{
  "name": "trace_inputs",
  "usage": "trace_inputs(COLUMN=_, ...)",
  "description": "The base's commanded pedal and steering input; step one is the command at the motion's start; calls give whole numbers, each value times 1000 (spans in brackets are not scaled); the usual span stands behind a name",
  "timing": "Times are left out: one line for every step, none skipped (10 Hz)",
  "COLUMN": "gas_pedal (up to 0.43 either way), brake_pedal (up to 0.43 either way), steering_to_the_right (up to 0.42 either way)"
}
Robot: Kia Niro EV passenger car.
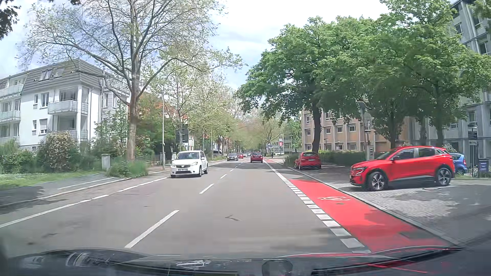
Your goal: Follow the waypoints while adhering to traffic rules and regulations
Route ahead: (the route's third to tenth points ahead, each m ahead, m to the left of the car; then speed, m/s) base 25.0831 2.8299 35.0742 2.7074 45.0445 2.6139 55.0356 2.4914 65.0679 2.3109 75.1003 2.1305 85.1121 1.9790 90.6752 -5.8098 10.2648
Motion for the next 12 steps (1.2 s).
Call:
trace_inputs(gas_pedal=0, brake_pedal=0, steering_to_the_right=0)
trace_inputs(gas_pedal=0, brake_pedal=0, steering_to_the_right=0)
trace_inputs(gas_pedal=0, brake_pedal=0, steering_to_the_right=0)
trace_inputs(gas_pedal=0, brake_pedal=0, steering_to_the_right=0)
trace_inputs(gas_pedal=8, brake_pedal=0, steering_to_the_right=0)
trace_inputs(gas_pedal=8, brake_pedal=0, steering_to_the_right=0)
trace_inputs(gas_pedal=20, brake_pedal=0, steering_to_the_right=0)
trace_inputs(gas_pedal=28, brake_pedal=0, steering_to_the_right=0)
trace_inputs(gas_pedal=39, brake_pedal=0, steering_to_the_right=0)
trace_inputs(gas_pedal=39, brake_pedal=0, steering_to_the_right=0)
trace_inputs(gas_pedal=39, brake_pedal=0, steering_to_the_right=-1)
trace_inputs(gas_pedal=39, brake_pedal=0, steering_to_the_right=-1)
